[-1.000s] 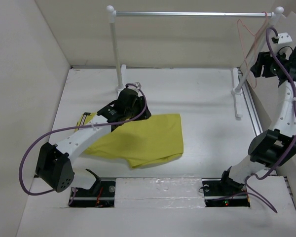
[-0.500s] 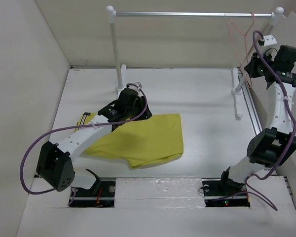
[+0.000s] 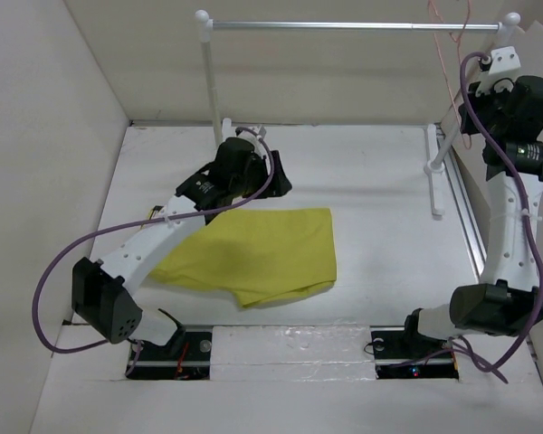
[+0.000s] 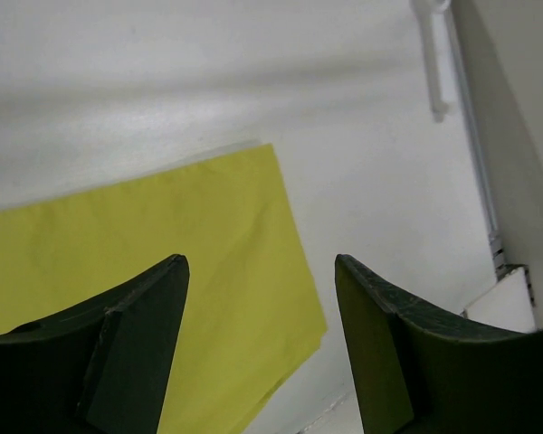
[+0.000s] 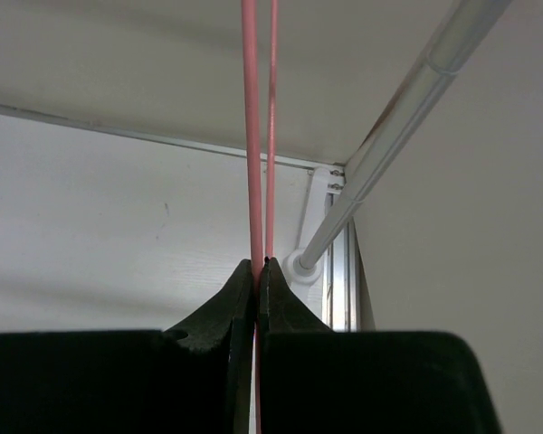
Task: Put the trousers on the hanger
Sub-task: Pick up the hanger from the clothesline.
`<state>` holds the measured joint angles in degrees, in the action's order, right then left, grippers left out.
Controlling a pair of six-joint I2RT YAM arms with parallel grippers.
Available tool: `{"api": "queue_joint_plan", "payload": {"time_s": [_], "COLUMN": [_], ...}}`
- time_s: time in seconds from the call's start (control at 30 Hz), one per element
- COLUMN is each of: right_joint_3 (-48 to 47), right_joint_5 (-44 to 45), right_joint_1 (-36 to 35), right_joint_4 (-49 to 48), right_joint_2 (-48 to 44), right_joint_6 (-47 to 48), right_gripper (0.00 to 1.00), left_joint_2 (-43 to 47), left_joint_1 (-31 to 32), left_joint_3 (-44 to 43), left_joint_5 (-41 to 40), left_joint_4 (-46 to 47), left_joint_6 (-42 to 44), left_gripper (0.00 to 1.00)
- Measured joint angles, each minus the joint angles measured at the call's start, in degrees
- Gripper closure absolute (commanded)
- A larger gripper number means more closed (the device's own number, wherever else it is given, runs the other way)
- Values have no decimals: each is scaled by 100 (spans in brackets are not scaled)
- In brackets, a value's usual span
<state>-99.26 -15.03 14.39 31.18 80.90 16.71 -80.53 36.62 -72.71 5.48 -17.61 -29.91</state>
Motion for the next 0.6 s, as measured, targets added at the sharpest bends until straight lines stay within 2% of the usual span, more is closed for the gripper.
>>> {"api": "queue_joint_plan", "payload": {"time_s": [0.13, 0.3, 0.6], "right_joint_3": [199, 1056, 2074], "right_joint_5": [96, 26, -63], "right_joint_1": [-13, 114, 140], "right_joint_4": [-9, -81, -92], "right_joint_2": [-186, -549, -1008], "right_joint_6": [-17, -17, 31], "right_gripper": [100, 100, 100], "left_joint_2": [-81, -485, -2483], "left_joint_1": [4, 243, 1084], "left_joint_3": [-898, -2103, -5292], "left_joint_5": [219, 315, 153], "left_joint_4": [-55, -76, -562], "left_joint_6": [59, 98, 208], "left_gripper": [37, 36, 42]}}
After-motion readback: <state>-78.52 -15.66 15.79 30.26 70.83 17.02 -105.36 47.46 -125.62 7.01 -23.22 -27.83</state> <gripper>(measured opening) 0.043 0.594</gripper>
